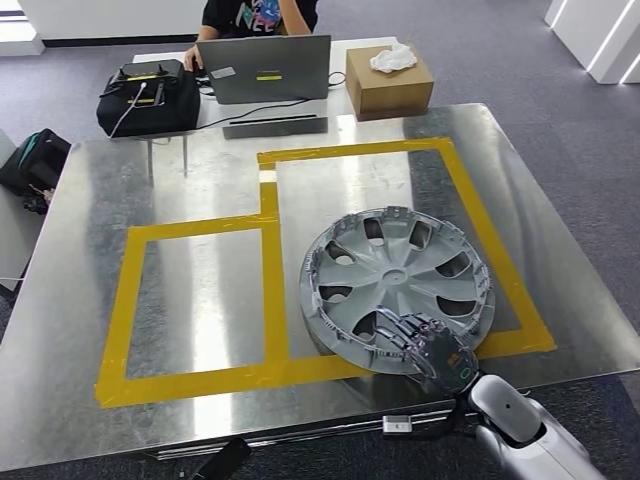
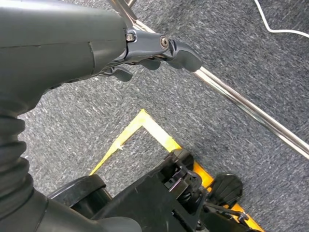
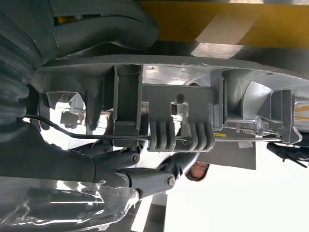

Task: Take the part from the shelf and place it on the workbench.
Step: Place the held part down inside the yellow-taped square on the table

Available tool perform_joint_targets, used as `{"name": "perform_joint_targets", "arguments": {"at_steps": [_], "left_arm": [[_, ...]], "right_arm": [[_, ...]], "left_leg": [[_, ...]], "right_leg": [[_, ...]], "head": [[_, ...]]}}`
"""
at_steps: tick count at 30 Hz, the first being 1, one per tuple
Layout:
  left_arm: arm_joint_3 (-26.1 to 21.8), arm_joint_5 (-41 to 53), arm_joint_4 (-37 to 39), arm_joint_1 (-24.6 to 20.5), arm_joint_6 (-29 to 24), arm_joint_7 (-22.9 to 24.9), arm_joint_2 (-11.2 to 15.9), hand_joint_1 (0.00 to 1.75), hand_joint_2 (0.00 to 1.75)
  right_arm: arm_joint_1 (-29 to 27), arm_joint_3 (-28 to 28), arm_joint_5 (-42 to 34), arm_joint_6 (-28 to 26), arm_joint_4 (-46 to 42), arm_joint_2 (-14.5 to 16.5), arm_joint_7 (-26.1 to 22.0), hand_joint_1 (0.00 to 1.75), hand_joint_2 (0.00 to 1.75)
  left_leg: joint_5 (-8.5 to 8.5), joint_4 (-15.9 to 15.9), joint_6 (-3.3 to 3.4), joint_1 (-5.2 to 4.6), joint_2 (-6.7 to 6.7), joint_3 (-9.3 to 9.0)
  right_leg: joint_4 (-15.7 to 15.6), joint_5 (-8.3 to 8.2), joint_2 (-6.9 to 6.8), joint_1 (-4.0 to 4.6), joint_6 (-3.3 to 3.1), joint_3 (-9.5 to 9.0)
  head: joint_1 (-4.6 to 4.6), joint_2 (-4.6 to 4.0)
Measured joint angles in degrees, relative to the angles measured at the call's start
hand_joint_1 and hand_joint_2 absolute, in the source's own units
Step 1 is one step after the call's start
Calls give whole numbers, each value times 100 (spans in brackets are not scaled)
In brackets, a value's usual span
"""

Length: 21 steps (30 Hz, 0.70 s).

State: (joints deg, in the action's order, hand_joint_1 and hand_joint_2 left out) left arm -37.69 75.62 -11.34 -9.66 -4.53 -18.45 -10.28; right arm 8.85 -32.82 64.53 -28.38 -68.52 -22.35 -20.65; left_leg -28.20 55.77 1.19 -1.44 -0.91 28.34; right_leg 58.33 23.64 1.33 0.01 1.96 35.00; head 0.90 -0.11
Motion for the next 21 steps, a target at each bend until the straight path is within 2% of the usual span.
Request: {"name": "perform_joint_targets", "arguments": {"at_steps": [16, 20, 21], "left_arm": [[1, -4, -2, 0, 1, -6, 1, 0, 175], [1, -4, -2, 0, -7, -5, 2, 0, 0], [1, -4, -2, 0, -18, -4, 2, 0, 0]], "right_arm": [[-2, 1, 1, 5, 0, -21, 0, 0, 175], [-5, 2, 1, 8, 0, -22, 4, 0, 175], [-8, 3, 1, 12, 0, -23, 9, 0, 175]], "left_leg": [[0, 0, 0, 0, 0, 0], [0, 0, 0, 0, 0, 0], [0, 0, 0, 0, 0, -1]], "right_leg": [[0, 0, 0, 0, 0, 0], [0, 0, 0, 0, 0, 0], [0, 0, 0, 0, 0, 0]], "head": [[0, 0], [0, 0], [0, 0]]}}
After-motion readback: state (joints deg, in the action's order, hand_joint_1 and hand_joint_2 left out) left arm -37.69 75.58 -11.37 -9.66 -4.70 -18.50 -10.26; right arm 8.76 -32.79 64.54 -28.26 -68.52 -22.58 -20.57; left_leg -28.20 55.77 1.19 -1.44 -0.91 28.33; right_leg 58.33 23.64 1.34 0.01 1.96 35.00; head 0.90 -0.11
